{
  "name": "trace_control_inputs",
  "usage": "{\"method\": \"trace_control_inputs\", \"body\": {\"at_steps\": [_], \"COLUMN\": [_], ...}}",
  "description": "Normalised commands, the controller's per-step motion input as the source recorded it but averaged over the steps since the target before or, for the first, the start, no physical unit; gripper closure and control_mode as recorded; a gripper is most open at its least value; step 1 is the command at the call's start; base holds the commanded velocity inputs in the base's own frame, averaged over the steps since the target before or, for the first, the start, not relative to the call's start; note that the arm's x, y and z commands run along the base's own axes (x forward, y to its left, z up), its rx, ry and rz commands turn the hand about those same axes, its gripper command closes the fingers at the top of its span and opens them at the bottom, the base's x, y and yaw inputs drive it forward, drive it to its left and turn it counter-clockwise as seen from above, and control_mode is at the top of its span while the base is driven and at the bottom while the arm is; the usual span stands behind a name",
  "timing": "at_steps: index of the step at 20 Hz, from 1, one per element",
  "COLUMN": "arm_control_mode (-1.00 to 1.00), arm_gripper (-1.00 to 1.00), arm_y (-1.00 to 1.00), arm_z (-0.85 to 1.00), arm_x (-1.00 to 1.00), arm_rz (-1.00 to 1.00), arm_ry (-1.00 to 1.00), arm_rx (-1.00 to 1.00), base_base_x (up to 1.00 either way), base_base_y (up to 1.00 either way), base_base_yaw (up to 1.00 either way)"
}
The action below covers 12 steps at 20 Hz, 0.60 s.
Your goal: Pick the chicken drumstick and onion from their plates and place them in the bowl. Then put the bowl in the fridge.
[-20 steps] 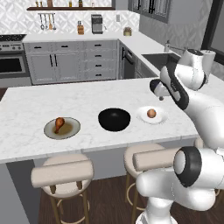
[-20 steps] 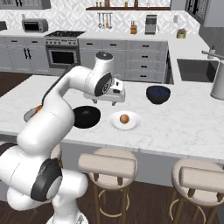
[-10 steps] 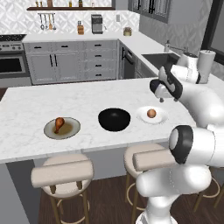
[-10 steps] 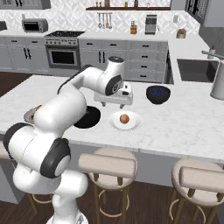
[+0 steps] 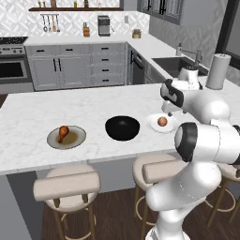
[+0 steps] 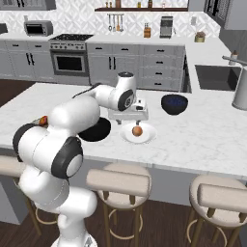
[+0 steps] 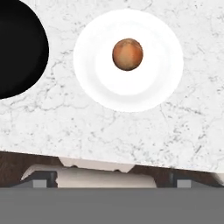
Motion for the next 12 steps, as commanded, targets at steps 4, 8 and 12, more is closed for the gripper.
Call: {"method": "trace_control_inputs", "body": {"at_steps": [4,8,12], "arm_control_mode": [-1.0,-1.0,-1.0], "arm_gripper": [-1.0,-1.0,-1.0], "arm_y": [-0.01,-0.06,0.0], "arm_z": [-0.4,-0.36,-0.34], "arm_x": [0.39,0.36,0.53], "arm_rz": [0.0,0.0,0.0], "arm_ry": [0.01,0.0,0.0], "arm_rx": [-0.05,0.05,0.03], "base_base_x": [0.0,0.0,0.0], "base_base_y": [0.0,0.0,0.0], "base_base_yaw": [0.0,0.0,0.0]}}
